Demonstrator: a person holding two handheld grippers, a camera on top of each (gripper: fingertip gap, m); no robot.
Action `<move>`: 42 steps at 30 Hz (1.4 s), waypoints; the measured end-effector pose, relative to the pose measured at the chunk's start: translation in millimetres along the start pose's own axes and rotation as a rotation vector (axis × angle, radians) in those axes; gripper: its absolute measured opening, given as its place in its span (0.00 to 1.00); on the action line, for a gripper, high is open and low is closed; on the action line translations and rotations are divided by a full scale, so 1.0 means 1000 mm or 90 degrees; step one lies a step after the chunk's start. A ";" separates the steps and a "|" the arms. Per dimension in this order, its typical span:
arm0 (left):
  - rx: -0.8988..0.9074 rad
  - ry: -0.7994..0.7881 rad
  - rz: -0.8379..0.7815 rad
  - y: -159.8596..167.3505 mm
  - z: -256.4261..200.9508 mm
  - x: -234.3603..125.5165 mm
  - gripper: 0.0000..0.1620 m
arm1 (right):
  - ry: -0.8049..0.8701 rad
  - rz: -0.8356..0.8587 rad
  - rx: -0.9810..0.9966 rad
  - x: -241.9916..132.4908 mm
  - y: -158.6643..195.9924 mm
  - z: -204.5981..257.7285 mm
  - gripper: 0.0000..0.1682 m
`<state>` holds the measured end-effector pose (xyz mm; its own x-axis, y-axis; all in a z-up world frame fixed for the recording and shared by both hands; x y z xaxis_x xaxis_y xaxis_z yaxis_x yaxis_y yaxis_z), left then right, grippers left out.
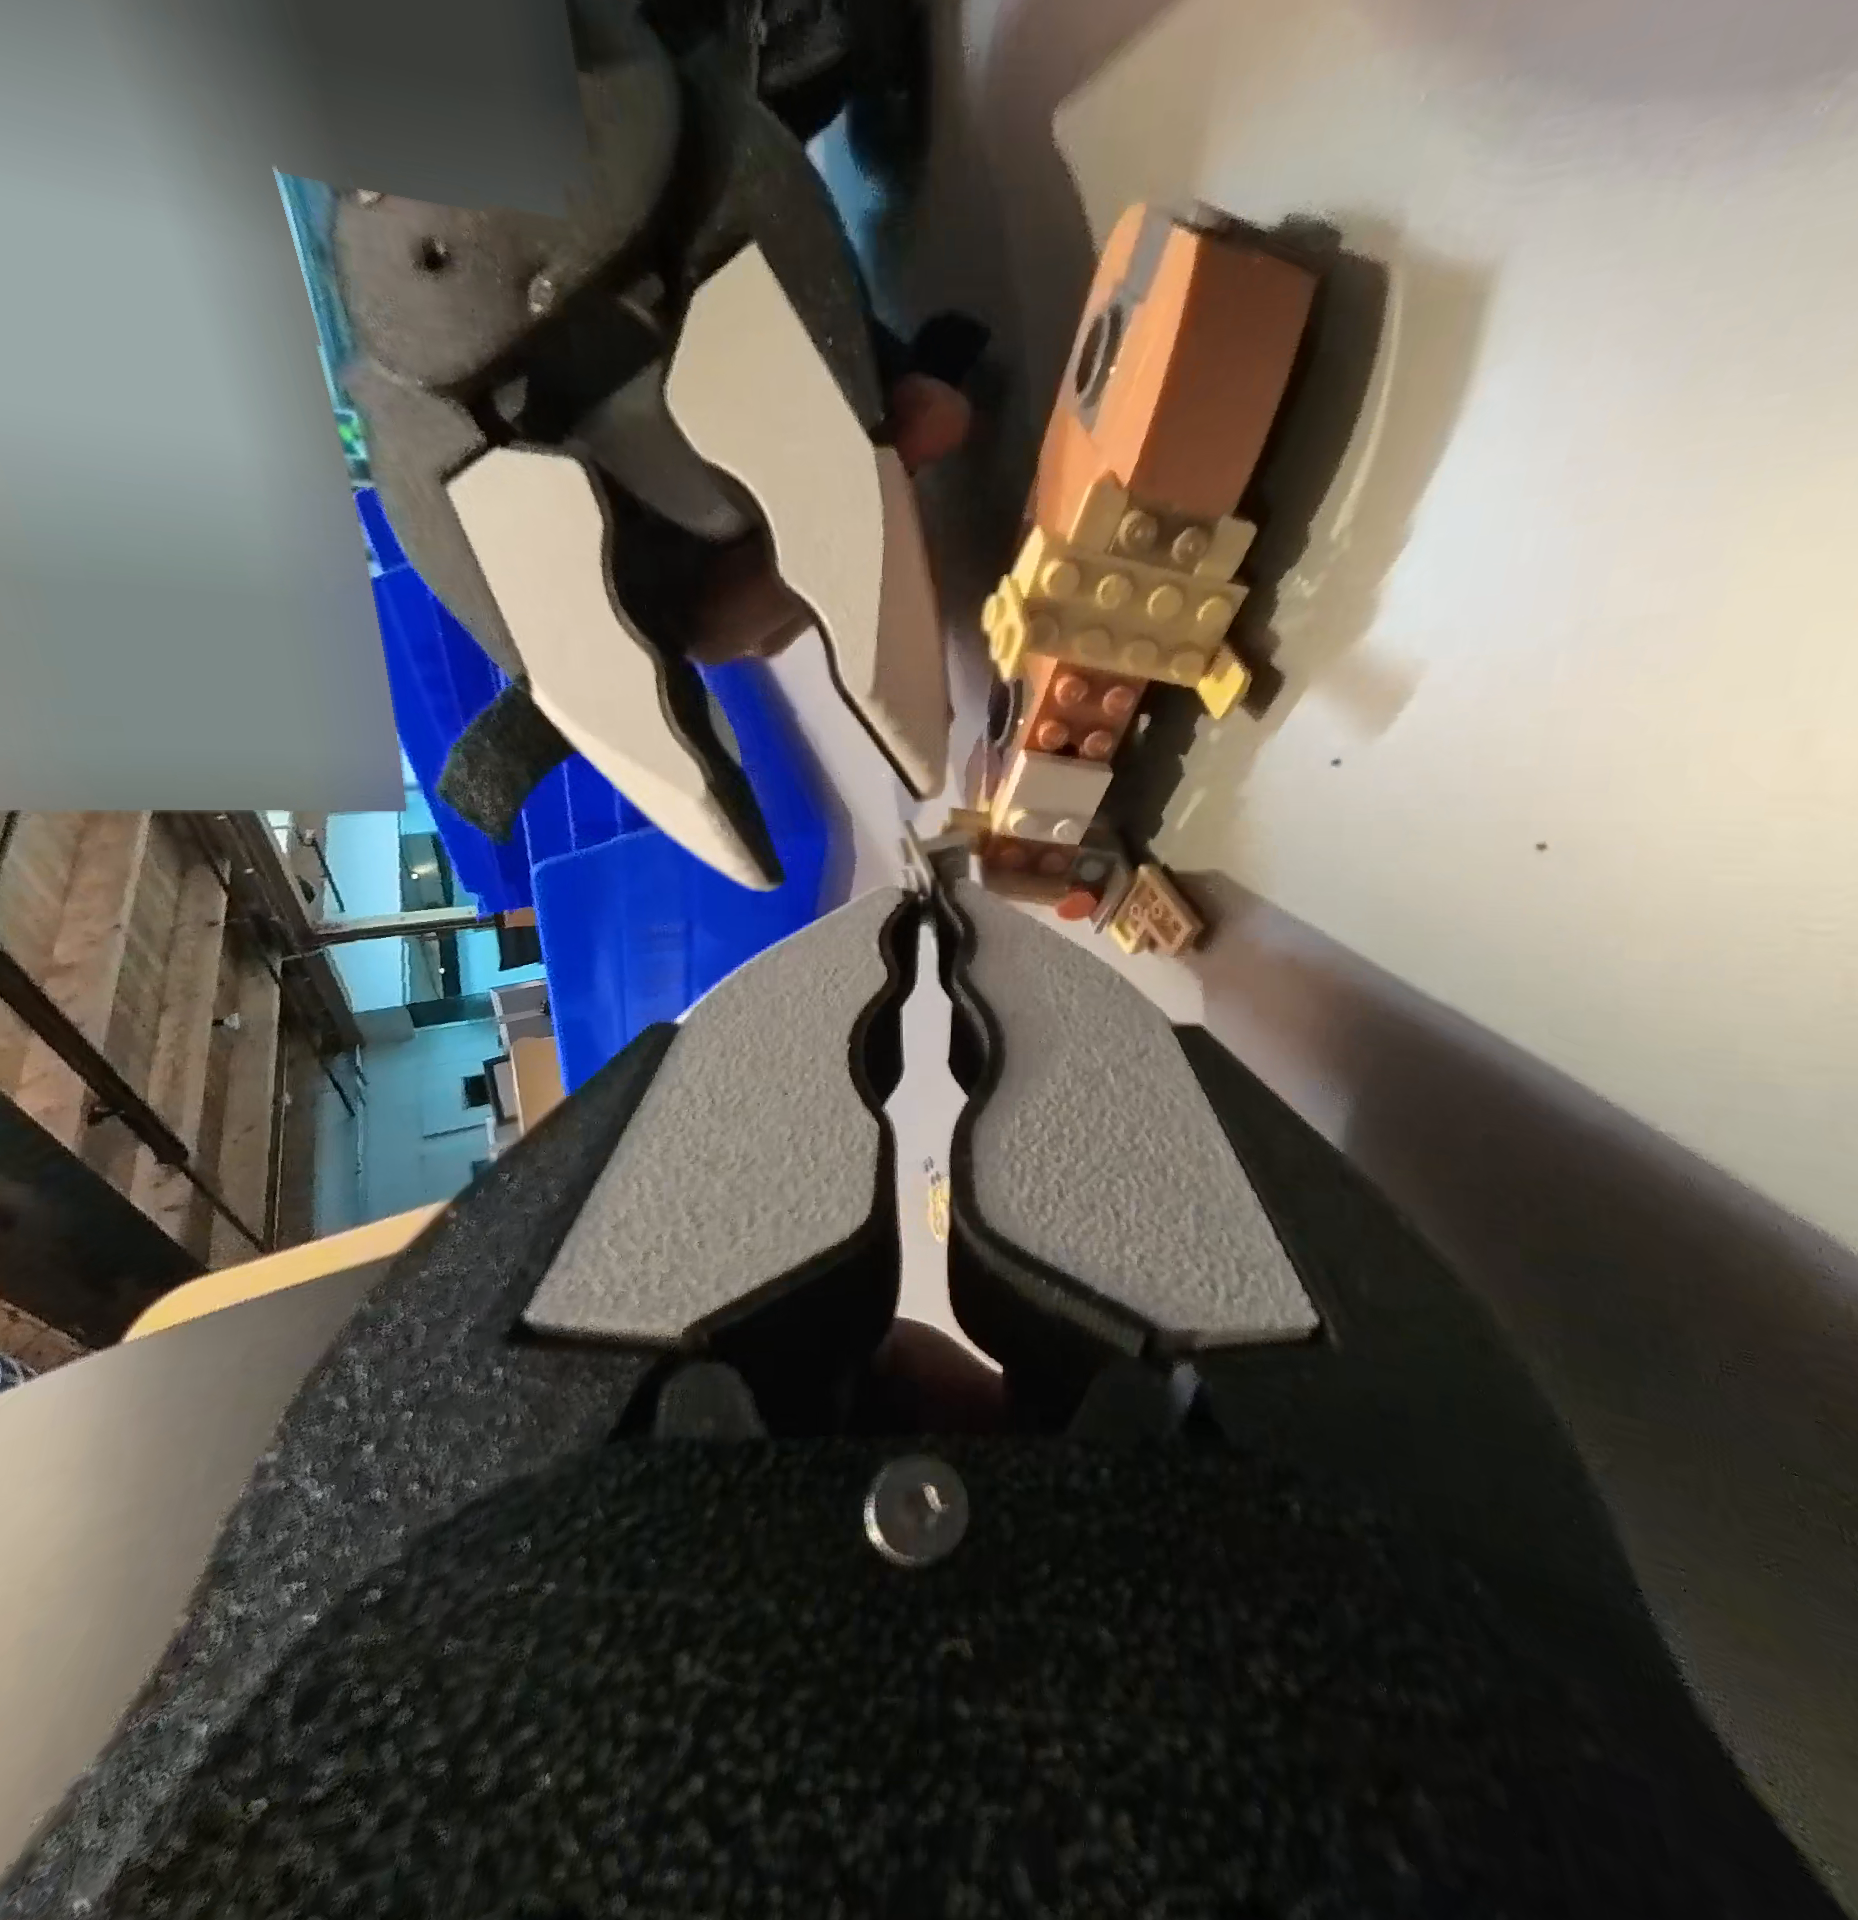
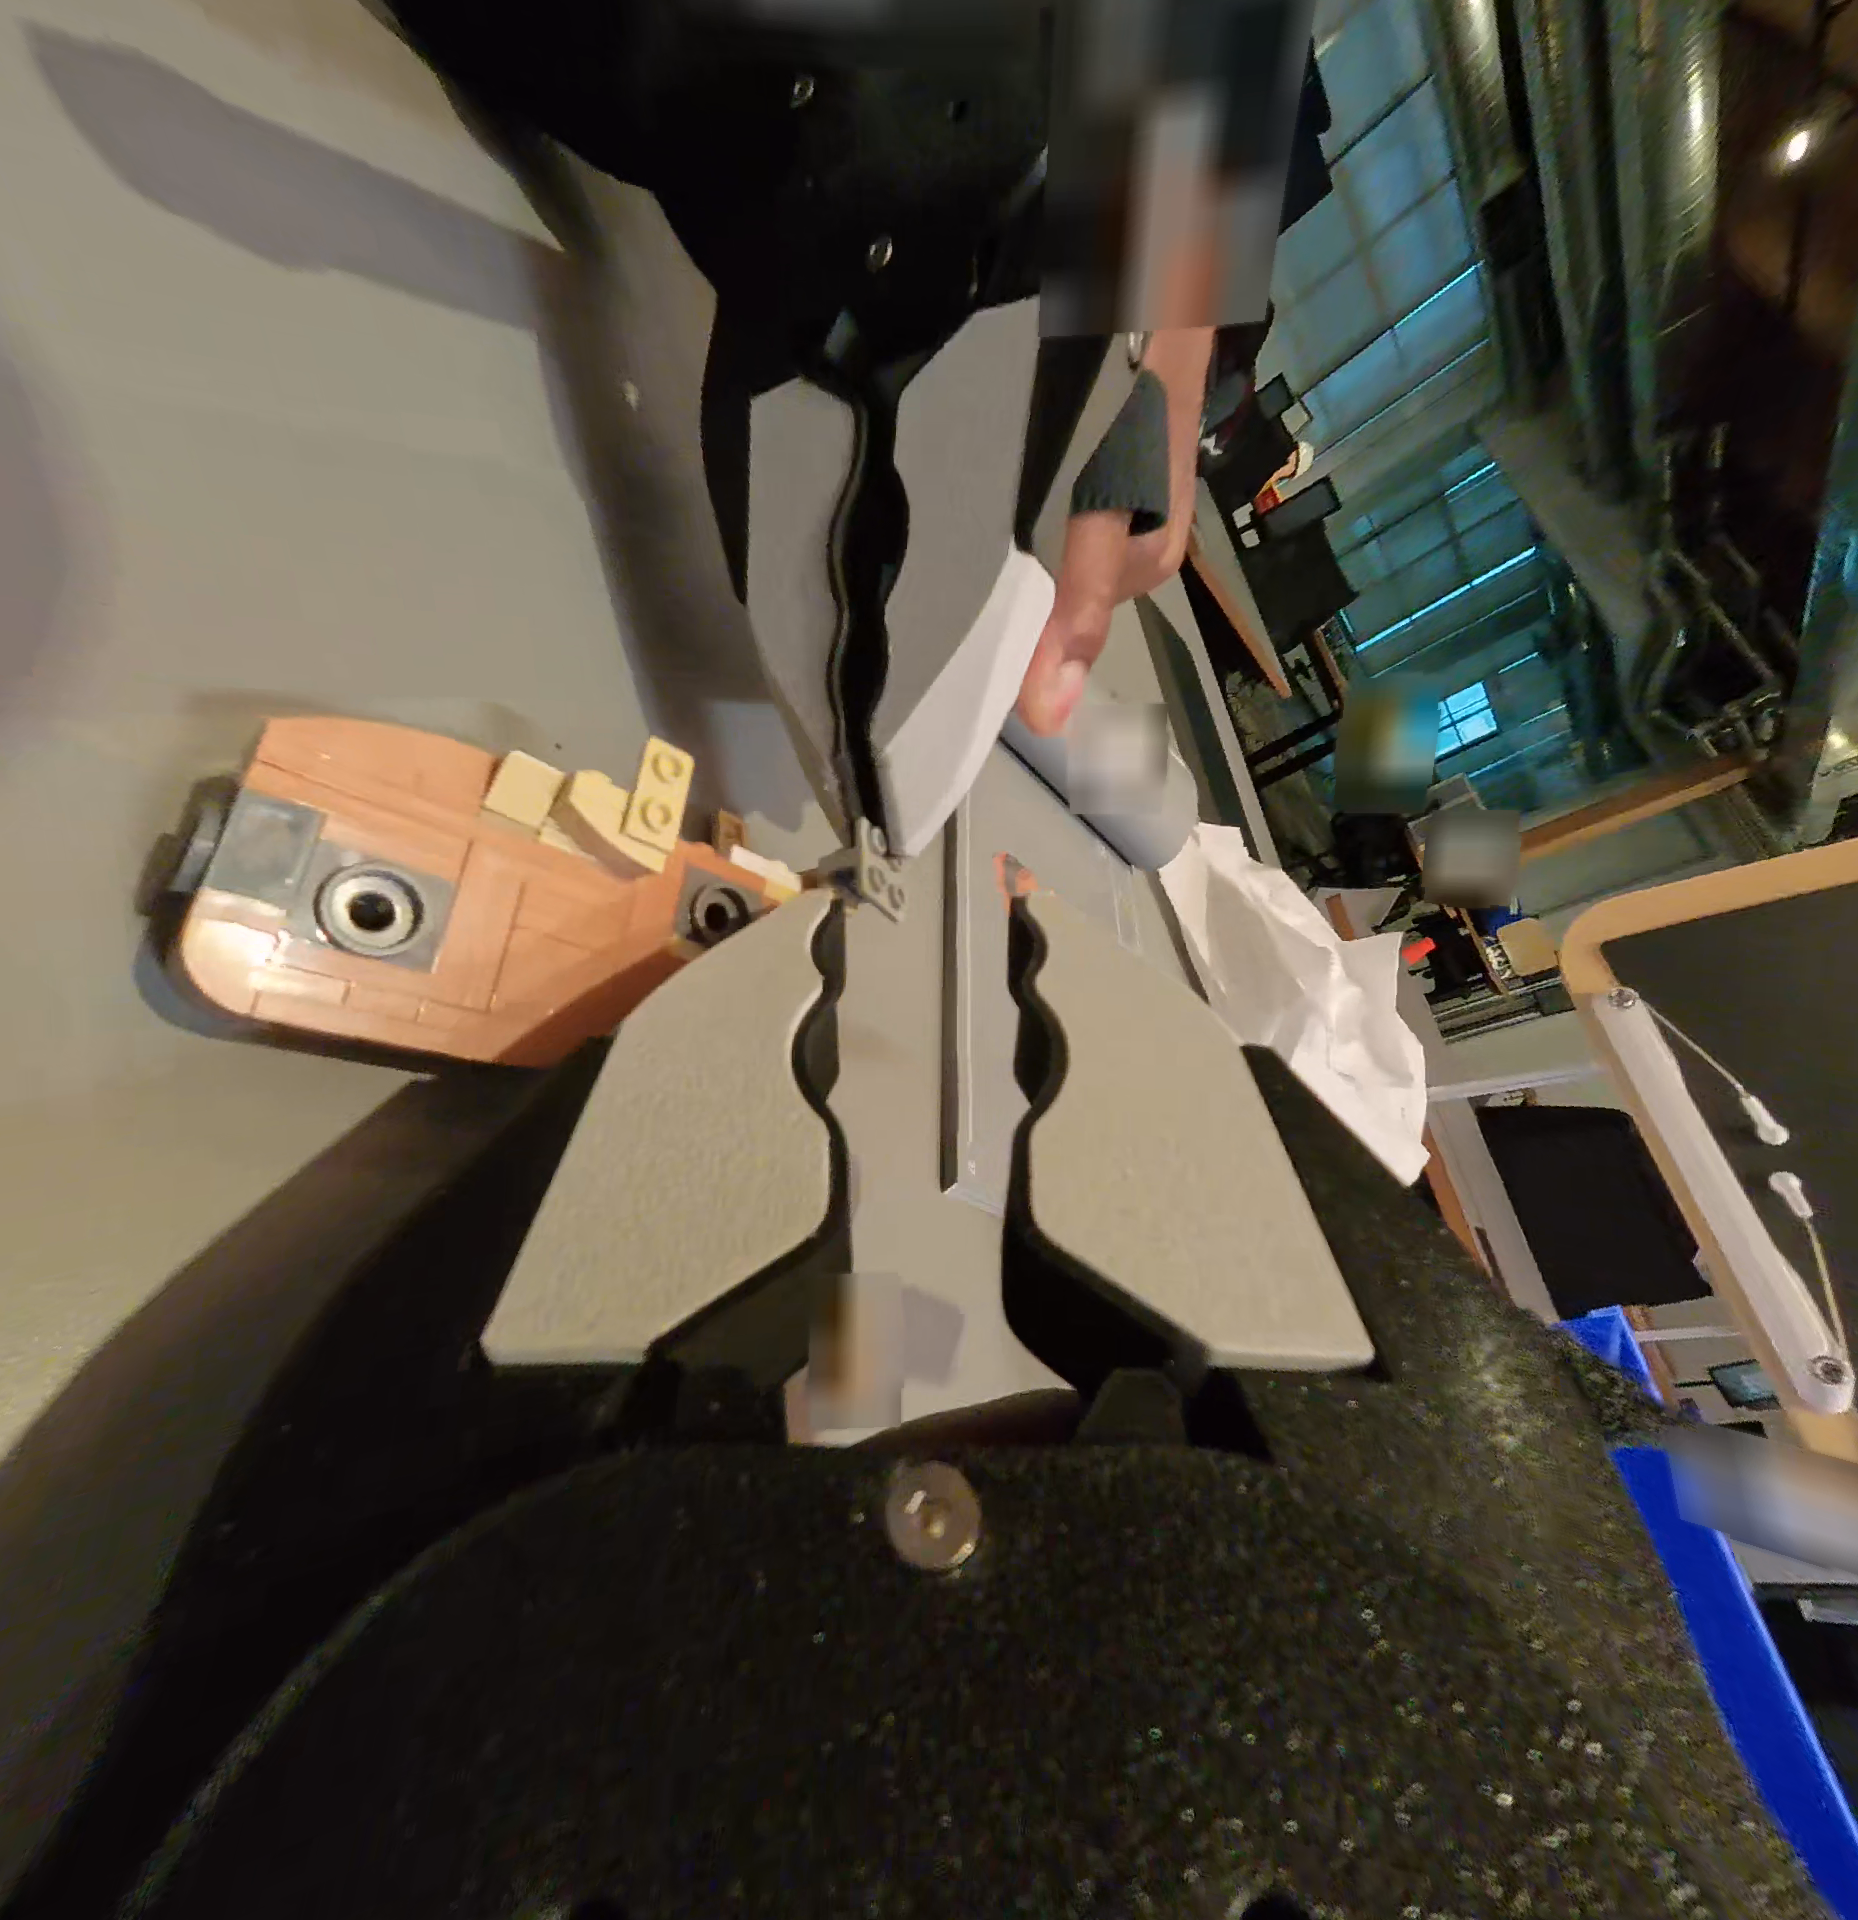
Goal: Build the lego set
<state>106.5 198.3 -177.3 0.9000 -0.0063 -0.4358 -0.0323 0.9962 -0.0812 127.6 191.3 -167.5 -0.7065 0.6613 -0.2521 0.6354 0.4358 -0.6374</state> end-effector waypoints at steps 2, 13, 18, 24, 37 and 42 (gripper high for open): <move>0.017 0.008 0.009 -0.001 0.000 -0.001 0.02 | 0.001 0.002 -0.015 0.001 0.003 0.001 0.18; 0.066 0.061 0.056 0.000 0.005 -0.004 0.02 | 0.006 -0.011 -0.023 0.006 0.007 0.000 0.18; 0.087 0.080 0.069 0.000 -0.001 -0.001 0.02 | 0.006 -0.011 -0.025 0.007 0.007 0.000 0.18; 0.088 0.068 0.064 -0.001 -0.001 0.000 0.02 | 0.005 -0.010 -0.025 0.007 0.007 0.000 0.18; 0.066 0.046 0.068 0.001 -0.001 0.002 0.01 | 0.004 -0.005 -0.027 0.008 0.009 0.002 0.16; 0.052 0.044 0.090 0.002 -0.001 0.002 0.01 | 0.005 -0.001 -0.026 0.008 0.011 0.001 0.16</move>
<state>108.2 200.5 -179.4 0.8571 0.1317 -0.4980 -0.1189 0.9912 0.0575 128.5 200.6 -177.1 -0.7044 0.6661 -0.2452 0.6469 0.4605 -0.6078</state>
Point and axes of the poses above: each gripper's, where its closed fingertips meet, x out along the fingers, y out of its underside, z = x × y across the jaws, the point moved 1 cm from there along -x, back along the fingers, and after that the axes turned 2 degrees about x, right-handed, at the moved point
